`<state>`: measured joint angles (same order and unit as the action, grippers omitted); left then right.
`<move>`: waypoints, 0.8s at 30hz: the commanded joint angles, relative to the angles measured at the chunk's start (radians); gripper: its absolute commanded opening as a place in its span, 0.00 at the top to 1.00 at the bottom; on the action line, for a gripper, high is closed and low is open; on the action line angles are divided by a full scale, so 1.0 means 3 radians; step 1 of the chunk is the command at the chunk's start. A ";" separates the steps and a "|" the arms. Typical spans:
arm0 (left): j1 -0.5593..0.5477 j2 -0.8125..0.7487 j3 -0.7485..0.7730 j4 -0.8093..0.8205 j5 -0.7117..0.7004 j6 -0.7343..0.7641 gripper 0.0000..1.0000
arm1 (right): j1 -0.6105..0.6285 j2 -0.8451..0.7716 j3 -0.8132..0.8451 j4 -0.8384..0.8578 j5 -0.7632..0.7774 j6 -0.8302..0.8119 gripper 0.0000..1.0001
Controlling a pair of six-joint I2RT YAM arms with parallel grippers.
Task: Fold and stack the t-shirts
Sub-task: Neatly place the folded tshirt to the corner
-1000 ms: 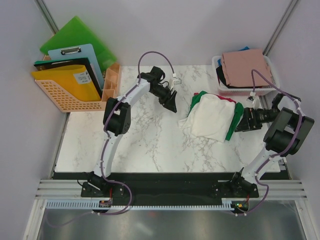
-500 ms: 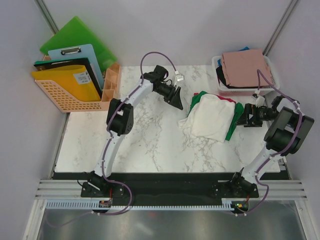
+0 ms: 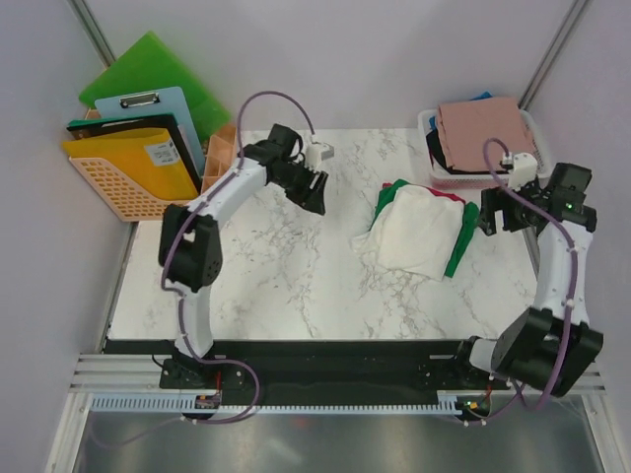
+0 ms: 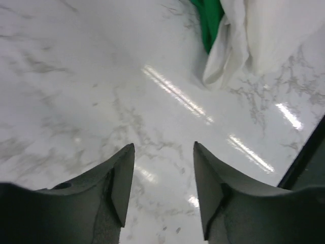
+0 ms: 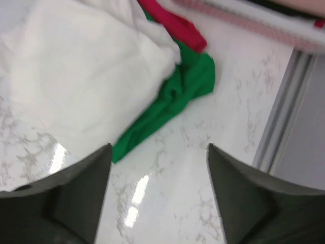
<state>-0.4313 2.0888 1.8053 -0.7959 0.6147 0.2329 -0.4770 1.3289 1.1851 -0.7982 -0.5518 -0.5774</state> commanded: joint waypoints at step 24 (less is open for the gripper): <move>0.0829 -0.2432 -0.1636 0.0373 -0.1522 0.0077 0.98 | 0.2433 0.1993 0.0253 0.0861 0.1179 0.0790 1.00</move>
<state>-0.1913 1.4078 1.3193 -0.7109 0.1802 0.2363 0.1173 1.8828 1.3159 -0.5385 -0.2306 -0.3229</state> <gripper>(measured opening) 0.027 0.007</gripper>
